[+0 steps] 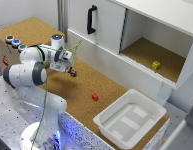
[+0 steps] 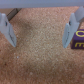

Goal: Push right the purple block

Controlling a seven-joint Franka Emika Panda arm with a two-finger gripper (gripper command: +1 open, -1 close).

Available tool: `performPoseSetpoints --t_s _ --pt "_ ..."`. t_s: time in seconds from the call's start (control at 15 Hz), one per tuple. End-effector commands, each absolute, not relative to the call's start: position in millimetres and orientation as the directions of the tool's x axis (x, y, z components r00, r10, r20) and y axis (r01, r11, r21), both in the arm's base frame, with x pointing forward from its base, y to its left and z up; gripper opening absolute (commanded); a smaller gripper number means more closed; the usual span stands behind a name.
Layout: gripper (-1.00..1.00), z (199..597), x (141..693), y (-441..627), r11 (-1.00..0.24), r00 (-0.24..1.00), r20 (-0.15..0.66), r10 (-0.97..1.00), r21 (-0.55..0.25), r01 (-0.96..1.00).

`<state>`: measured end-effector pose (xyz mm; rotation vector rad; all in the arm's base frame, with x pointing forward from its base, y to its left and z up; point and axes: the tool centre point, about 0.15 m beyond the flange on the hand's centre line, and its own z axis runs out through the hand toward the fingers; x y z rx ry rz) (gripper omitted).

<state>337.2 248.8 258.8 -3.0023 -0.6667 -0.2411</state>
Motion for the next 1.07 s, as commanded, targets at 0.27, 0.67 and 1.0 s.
performPoseSetpoints --t_s 0.27,0.67,1.0 --pt "-1.0 230.5 383.8 247.5 -0.924 0.924 0.064 0.376 -0.05 0.379" --pt "-1.0 215.1 395.2 233.2 -0.926 0.928 0.071 0.367 -0.067 0.371" --pt "-1.0 218.0 405.2 212.1 -0.926 0.927 0.074 0.368 -0.058 0.372"
